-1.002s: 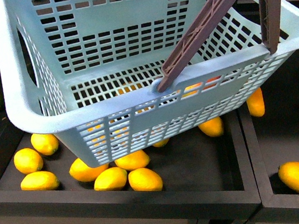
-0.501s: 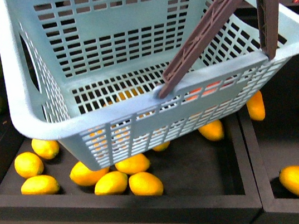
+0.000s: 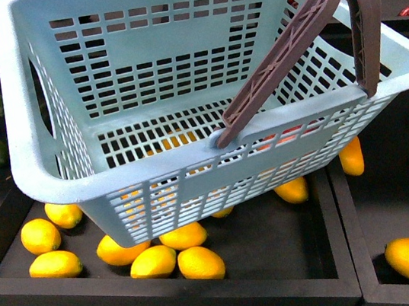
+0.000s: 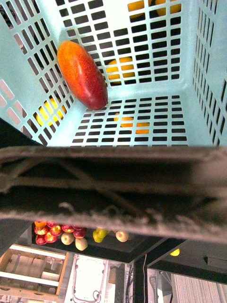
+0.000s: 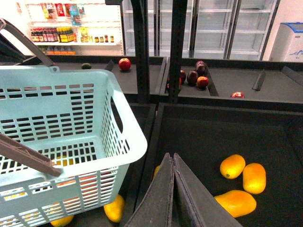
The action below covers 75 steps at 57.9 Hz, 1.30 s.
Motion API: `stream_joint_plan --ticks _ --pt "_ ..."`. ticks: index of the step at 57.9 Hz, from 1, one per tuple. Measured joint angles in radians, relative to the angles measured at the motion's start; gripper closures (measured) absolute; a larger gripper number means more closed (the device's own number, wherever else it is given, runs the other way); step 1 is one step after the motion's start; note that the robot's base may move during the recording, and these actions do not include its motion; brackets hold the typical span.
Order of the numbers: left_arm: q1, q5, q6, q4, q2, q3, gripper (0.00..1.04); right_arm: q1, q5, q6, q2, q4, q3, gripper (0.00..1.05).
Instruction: Pick mango and avocado into basket
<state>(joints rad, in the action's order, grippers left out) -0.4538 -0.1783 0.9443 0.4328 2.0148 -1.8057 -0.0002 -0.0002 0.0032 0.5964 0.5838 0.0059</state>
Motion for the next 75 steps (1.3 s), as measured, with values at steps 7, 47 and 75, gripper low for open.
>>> stream_joint_plan --ticks 7,47,75 --pt "0.0 0.0 0.0 0.0 0.0 0.0 0.99 0.0 0.0 0.0 -0.077 -0.071 0.0 1.02" --pt "0.0 0.0 0.0 0.0 0.0 0.0 0.99 0.0 0.0 0.0 -0.373 -0.357 0.0 1.02" --pt "0.0 0.001 0.0 0.0 -0.003 0.0 0.99 0.0 0.0 0.0 -0.591 -0.582 0.0 1.02"
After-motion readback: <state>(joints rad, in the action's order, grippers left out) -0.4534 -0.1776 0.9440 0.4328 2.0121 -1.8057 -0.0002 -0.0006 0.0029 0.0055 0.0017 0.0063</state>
